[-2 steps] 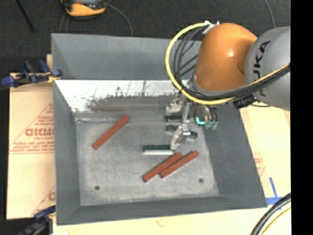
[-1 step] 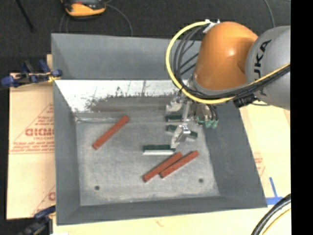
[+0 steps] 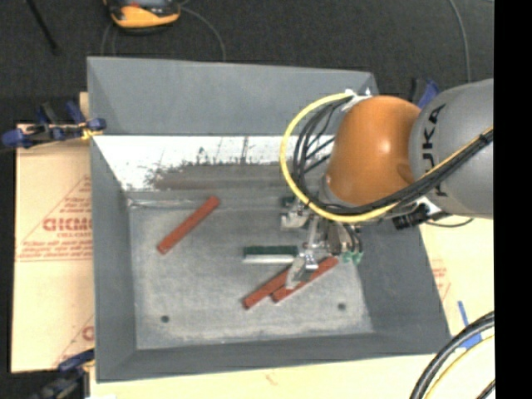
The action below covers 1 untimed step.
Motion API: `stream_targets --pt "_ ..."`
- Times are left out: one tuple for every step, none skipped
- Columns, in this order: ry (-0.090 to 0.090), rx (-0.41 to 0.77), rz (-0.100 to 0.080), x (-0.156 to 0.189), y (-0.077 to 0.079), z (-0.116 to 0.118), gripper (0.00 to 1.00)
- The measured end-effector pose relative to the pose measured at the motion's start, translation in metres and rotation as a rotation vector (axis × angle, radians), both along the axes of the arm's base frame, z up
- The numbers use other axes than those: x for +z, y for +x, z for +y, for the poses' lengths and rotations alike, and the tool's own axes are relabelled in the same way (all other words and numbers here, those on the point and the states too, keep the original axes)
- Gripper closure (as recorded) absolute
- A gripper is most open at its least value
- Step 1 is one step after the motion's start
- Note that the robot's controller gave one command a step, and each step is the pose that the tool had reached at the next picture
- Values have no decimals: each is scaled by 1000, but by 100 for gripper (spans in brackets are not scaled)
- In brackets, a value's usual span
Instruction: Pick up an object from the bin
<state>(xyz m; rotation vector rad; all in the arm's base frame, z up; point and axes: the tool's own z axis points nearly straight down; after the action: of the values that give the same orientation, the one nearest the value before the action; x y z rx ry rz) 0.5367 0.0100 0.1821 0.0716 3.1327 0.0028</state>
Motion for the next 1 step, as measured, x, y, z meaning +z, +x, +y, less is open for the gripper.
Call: stream_targets --pt "-3 5 2 -49 15 -1 0"
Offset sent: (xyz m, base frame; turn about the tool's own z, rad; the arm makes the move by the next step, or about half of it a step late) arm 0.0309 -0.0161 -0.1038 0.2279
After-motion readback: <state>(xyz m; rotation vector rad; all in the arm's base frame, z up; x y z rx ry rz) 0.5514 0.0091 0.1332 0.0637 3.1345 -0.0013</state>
